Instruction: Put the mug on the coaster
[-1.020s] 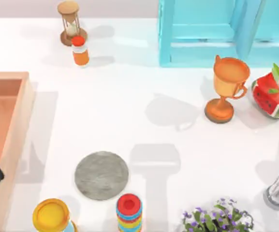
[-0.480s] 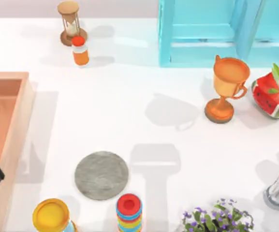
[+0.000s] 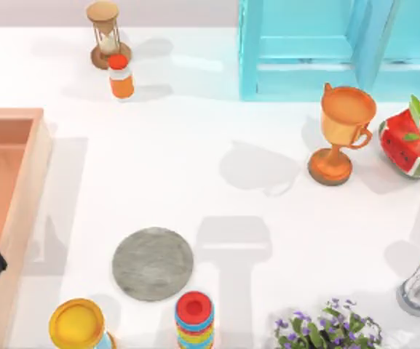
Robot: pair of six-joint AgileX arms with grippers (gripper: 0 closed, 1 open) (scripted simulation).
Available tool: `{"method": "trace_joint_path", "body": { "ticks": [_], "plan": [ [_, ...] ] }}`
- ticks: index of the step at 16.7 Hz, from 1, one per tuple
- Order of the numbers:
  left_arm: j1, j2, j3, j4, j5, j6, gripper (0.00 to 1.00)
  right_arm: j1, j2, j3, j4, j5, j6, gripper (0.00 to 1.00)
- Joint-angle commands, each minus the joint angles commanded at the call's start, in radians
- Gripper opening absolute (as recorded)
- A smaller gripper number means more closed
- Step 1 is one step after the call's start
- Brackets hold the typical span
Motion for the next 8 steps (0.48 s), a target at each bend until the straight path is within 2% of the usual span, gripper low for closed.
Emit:
{"method": "trace_joint_path", "body": {
  "ticks": [4, 8],
  "plan": [
    [0.000, 0.000, 0.000, 0.000, 0.000, 0.000, 1.00, -0.033, 0.267, 0.200, -0.227, -0.001, -0.342, 1.00],
    [0.000, 0.000, 0.000, 0.000, 0.000, 0.000, 1.00, -0.053, 0.434, 0.331, -0.375, -0.004, -0.558, 1.00]
  ]
}}
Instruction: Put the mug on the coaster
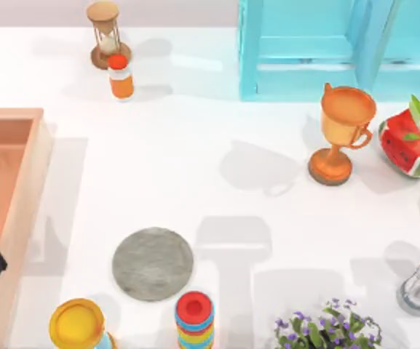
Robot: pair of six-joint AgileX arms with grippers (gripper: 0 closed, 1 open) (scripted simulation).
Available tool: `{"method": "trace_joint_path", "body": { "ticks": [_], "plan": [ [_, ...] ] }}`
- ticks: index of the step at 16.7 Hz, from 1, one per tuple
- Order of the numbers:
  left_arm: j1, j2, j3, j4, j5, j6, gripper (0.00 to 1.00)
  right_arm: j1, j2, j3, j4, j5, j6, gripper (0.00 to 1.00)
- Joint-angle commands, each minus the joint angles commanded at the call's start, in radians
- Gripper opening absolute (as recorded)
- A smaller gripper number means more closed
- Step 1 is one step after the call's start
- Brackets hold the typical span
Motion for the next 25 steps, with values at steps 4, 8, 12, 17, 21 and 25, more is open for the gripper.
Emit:
{"method": "trace_joint_path", "body": {
  "ticks": [4, 8, 12, 17, 21, 25],
  "plan": [
    [0.000, 0.000, 0.000, 0.000, 0.000, 0.000, 1.00, -0.005, 0.041, 0.034, -0.038, -0.001, -0.053, 1.00],
    [0.000, 0.000, 0.000, 0.000, 0.000, 0.000, 1.00, -0.002, 0.039, 0.029, -0.033, -0.001, -0.053, 1.00],
    [0.000, 0.000, 0.000, 0.000, 0.000, 0.000, 1.00, -0.042, 0.095, -0.028, 0.076, -0.001, -0.088, 1.00],
    [0.000, 0.000, 0.000, 0.000, 0.000, 0.000, 1.00, -0.044, 0.151, -0.178, 0.286, -0.001, -0.090, 1.00],
    [0.000, 0.000, 0.000, 0.000, 0.000, 0.000, 1.00, -0.003, 0.165, -0.268, 0.388, -0.001, -0.049, 1.00],
    [0.000, 0.000, 0.000, 0.000, 0.000, 0.000, 1.00, -0.001, 0.166, -0.271, 0.392, -0.001, -0.046, 1.00]
  ]
}}
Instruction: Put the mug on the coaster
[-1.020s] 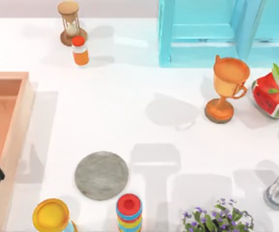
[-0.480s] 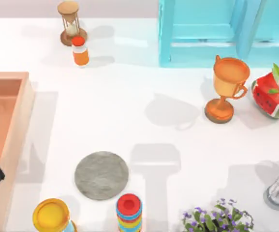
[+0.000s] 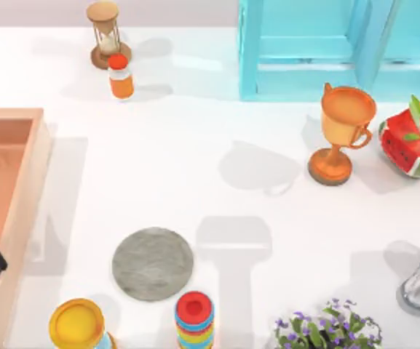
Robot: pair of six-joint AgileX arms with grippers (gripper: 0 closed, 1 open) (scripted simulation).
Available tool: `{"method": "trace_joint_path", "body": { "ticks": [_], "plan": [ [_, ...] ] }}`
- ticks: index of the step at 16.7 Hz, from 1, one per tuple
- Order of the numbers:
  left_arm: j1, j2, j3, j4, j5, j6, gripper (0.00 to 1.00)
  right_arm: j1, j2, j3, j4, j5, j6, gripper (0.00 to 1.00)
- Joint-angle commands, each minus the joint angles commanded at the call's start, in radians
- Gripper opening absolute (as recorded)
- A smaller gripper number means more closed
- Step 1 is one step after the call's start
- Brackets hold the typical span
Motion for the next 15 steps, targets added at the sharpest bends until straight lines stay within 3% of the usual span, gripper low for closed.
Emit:
{"method": "trace_joint_path", "body": {
  "ticks": [13, 15],
  "plan": [
    [0.000, 0.000, 0.000, 0.000, 0.000, 0.000, 1.00, 0.000, 0.000, 0.000, 0.000, 0.000, 0.000, 0.02],
    [0.000, 0.000, 0.000, 0.000, 0.000, 0.000, 1.00, 0.000, 0.000, 0.000, 0.000, 0.000, 0.000, 0.00]
  ]
}}
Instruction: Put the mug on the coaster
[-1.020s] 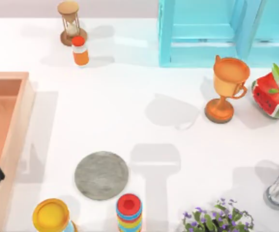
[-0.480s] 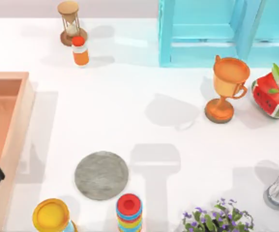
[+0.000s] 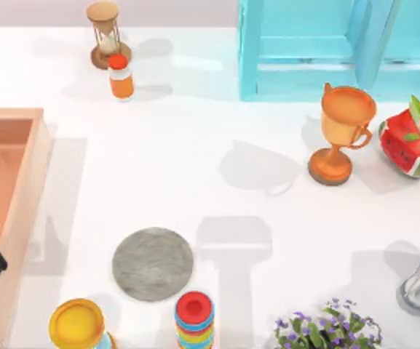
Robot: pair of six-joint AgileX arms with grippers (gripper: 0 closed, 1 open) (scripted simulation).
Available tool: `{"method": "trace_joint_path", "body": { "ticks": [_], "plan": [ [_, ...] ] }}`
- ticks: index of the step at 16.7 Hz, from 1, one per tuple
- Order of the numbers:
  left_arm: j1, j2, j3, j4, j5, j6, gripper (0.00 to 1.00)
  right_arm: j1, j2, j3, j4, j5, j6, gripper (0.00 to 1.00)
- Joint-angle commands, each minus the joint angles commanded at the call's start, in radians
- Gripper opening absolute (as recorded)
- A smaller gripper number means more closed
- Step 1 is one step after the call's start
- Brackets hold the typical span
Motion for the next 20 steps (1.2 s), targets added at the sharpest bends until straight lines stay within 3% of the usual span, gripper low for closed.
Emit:
{"method": "trace_joint_path", "body": {
  "ticks": [11, 15, 20],
  "plan": [
    [0.000, 0.000, 0.000, 0.000, 0.000, 0.000, 1.00, -0.007, 0.000, 0.059, -0.022, 0.011, 0.061, 0.00],
    [0.000, 0.000, 0.000, 0.000, 0.000, 0.000, 1.00, 0.041, 0.027, 0.254, -0.093, 0.027, 0.288, 0.00],
    [0.000, 0.000, 0.000, 0.000, 0.000, 0.000, 1.00, 0.226, 0.126, 0.595, -0.226, 0.028, 0.766, 0.00]
  ]
}}
